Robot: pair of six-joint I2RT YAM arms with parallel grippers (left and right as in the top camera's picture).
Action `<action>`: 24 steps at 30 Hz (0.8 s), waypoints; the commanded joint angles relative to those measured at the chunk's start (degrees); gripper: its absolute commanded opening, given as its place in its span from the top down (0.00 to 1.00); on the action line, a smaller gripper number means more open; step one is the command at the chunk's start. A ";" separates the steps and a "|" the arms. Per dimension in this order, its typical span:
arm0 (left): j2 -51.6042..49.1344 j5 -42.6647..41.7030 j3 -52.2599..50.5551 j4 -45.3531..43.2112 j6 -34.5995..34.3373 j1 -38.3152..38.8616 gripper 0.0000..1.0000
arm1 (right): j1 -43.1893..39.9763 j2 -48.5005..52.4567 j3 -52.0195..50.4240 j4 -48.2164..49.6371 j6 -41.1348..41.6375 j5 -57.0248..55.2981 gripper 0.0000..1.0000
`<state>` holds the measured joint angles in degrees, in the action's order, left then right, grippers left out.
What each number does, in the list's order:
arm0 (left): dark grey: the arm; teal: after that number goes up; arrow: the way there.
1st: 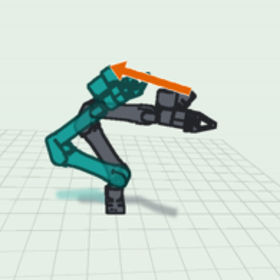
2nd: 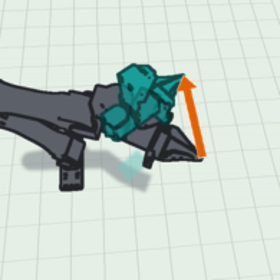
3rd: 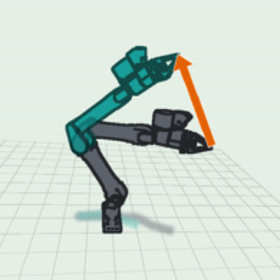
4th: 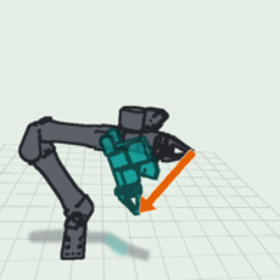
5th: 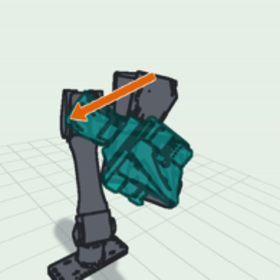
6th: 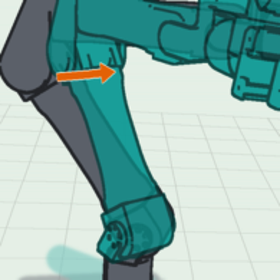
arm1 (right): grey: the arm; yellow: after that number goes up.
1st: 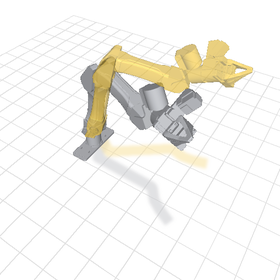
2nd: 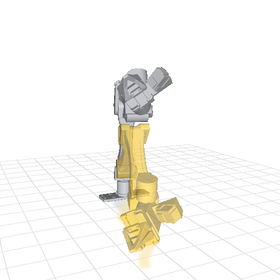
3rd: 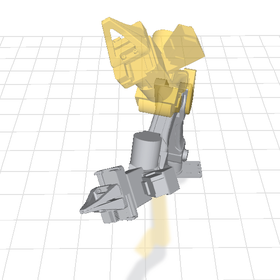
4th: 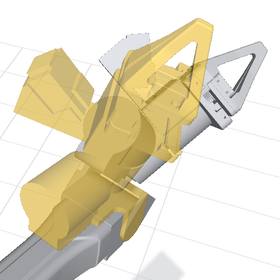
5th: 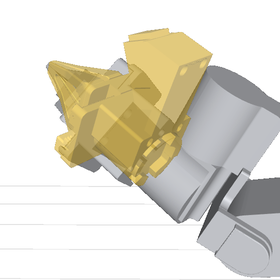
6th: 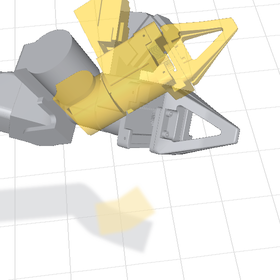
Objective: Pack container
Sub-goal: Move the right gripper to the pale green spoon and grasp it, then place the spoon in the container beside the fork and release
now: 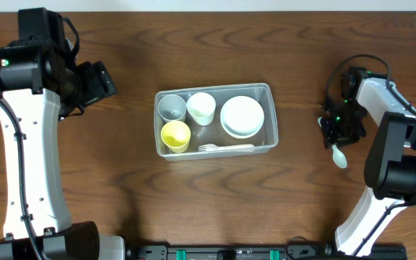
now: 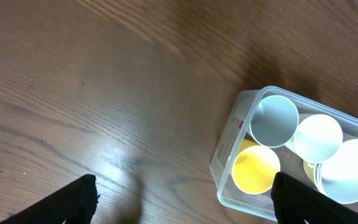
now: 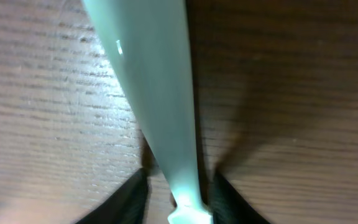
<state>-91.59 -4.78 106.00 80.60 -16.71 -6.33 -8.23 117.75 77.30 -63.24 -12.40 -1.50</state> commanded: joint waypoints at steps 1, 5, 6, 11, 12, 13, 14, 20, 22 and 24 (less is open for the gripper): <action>0.50 -0.20 -0.46 0.20 0.33 -0.24 0.11 | 0.70 2.60 -0.70 0.63 0.15 3.04 0.77; 0.50 -0.20 -0.46 0.20 0.33 -0.24 0.10 | 0.70 2.60 -0.70 0.66 0.15 3.04 0.81; 0.50 -0.20 -0.46 0.20 0.33 -0.24 0.11 | 0.70 2.60 -0.70 0.63 0.15 3.04 0.82; 0.50 -0.20 -0.46 0.20 0.33 -0.24 0.11 | 0.72 2.60 -0.68 0.66 0.17 3.06 0.98; 0.50 -0.17 -0.46 0.20 0.33 -0.24 0.11 | 0.76 2.60 -0.68 0.68 0.44 3.04 0.99; 0.50 -0.20 -0.46 0.20 0.33 -0.24 0.10 | 0.81 2.58 -0.57 0.74 0.98 3.04 0.99; 0.50 -0.20 -0.46 0.20 0.33 -0.24 0.11 | 0.81 2.58 -0.24 0.76 1.97 3.04 0.99; 0.50 -0.20 -0.46 0.20 0.33 -0.24 0.11 | 1.18 0.15 5.90 -1.75 6.43 5.44 0.99; 0.50 -0.20 -0.46 0.20 0.33 -0.24 0.11 | 1.64 -2.10 9.25 -2.84 6.67 6.47 0.99; 0.50 -0.20 -0.46 0.20 0.33 -0.24 0.11 | 2.73 -5.33 13.20 -3.58 6.56 8.72 0.99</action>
<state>-91.59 -4.78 106.00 80.62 -16.71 -6.33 -7.40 117.95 84.51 -66.57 -7.60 3.14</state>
